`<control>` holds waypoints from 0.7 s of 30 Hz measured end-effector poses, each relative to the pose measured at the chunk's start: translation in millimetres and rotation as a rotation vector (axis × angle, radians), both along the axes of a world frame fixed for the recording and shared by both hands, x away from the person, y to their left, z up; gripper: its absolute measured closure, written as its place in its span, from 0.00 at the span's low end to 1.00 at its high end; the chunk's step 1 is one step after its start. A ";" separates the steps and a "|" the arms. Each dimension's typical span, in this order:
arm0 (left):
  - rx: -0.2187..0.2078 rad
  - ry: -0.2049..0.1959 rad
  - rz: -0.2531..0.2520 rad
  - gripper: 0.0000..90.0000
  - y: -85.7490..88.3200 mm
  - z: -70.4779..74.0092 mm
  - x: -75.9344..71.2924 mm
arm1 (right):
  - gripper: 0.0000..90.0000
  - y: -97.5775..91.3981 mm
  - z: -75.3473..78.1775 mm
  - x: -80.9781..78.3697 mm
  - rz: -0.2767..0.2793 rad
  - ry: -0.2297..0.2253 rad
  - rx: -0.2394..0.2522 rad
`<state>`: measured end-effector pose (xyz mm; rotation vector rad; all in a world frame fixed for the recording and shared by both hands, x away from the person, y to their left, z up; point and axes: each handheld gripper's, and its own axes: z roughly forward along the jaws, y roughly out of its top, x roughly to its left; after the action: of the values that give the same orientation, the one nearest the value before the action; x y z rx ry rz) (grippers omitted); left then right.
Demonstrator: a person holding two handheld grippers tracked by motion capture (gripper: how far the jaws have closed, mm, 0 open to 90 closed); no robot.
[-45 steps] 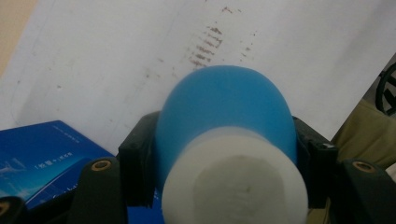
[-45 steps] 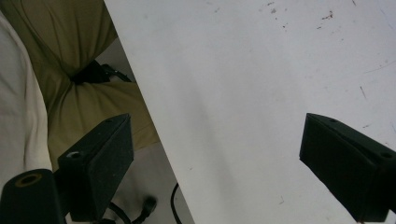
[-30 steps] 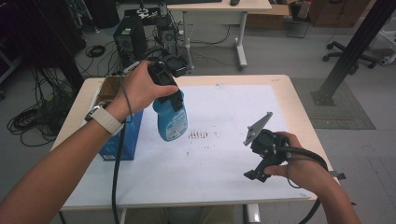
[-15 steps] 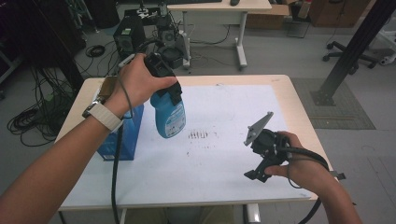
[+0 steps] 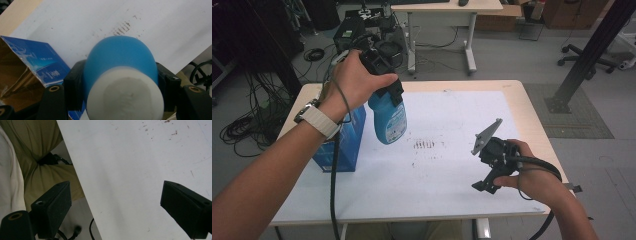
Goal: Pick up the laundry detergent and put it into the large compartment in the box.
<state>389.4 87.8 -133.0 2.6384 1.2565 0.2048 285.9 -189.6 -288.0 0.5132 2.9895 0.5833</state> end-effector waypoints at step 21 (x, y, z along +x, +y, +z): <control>-0.010 -0.027 0.124 0.42 18.4 37.7 -3.5 | 0.11 1.8 2.3 1.8 0.007 0.000 0.000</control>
<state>385.8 106.2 -95.2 2.5427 1.4090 0.2529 287.7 -187.8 -285.7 0.5031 2.9928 0.5836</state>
